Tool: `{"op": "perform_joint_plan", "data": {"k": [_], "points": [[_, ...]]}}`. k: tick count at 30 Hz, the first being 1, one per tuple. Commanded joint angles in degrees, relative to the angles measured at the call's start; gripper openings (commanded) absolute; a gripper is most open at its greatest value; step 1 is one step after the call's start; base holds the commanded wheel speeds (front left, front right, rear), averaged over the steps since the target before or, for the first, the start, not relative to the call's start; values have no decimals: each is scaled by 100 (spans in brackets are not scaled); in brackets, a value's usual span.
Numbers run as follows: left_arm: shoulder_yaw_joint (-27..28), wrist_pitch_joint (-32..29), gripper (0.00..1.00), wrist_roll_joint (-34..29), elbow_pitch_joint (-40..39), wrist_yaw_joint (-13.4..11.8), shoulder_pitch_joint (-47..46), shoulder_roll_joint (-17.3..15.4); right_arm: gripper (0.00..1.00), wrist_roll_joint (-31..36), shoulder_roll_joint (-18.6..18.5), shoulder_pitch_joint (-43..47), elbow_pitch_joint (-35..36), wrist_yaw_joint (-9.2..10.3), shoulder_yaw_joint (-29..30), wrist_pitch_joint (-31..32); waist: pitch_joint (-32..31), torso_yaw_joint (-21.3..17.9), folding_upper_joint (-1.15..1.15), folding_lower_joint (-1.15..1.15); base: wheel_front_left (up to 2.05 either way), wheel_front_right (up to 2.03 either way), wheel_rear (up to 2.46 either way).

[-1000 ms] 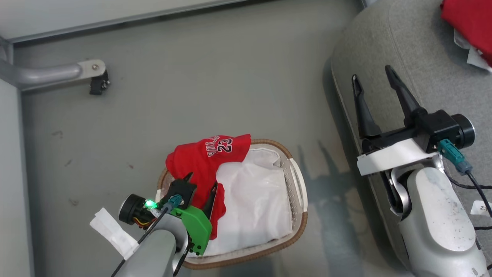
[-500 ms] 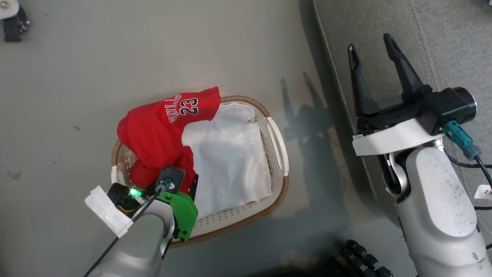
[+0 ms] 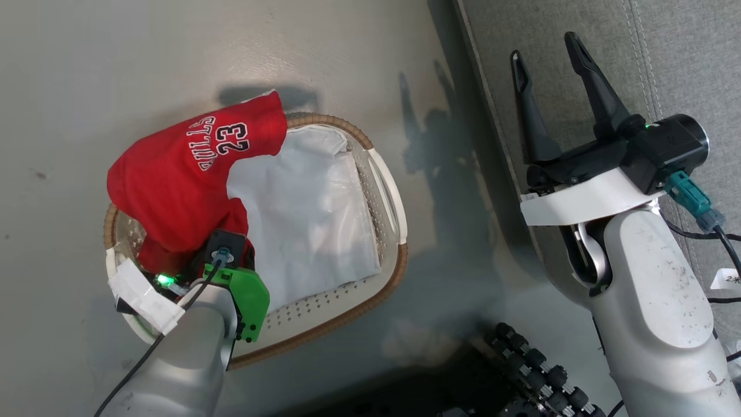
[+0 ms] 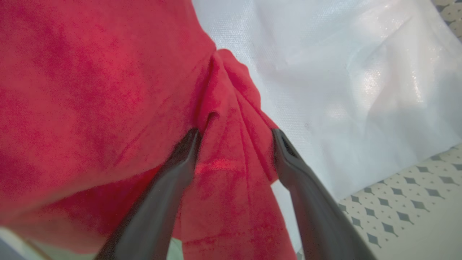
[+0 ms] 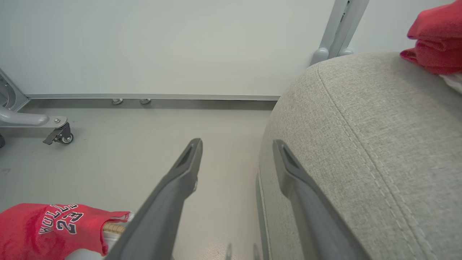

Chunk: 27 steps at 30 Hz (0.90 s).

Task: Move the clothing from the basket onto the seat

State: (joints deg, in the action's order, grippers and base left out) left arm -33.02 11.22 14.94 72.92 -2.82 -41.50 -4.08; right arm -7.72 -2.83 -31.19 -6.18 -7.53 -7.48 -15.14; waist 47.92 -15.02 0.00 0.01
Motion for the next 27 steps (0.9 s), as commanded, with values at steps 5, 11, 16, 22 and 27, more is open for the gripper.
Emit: {"op": "perform_joint_plan", "data": {"k": [5, 11, 16, 22, 27], "points": [[64, -280, 100, 126, 80, -249, -104, -113, 100, -13, -12, -89, 30, 7, -69, -1, 146, -115, 0, -1, 0, 0, 0], [-23, -384, 0, 136, 83, -181, -93, -52, 100, 21, -13, -109, -11, 8, -97, -1, 126, -115, 0, -1, 0, 0, 0], [-132, -296, 0, 138, 79, -61, -131, 19, 100, 60, -12, -58, -63, 8, -58, -1, -35, -63, 0, -1, 0, 0, 0], [-300, -100, 0, 121, 49, 114, -83, 74, 100, 97, -14, 49, -147, 8, -54, -1, -413, 40, 0, -1, 0, 0, 0], [-483, 89, 0, 82, -64, 242, 91, 106, 100, 163, -15, 197, -244, 8, -27, -1, -888, 162, 0, -1, 0, 0, 0]]}}
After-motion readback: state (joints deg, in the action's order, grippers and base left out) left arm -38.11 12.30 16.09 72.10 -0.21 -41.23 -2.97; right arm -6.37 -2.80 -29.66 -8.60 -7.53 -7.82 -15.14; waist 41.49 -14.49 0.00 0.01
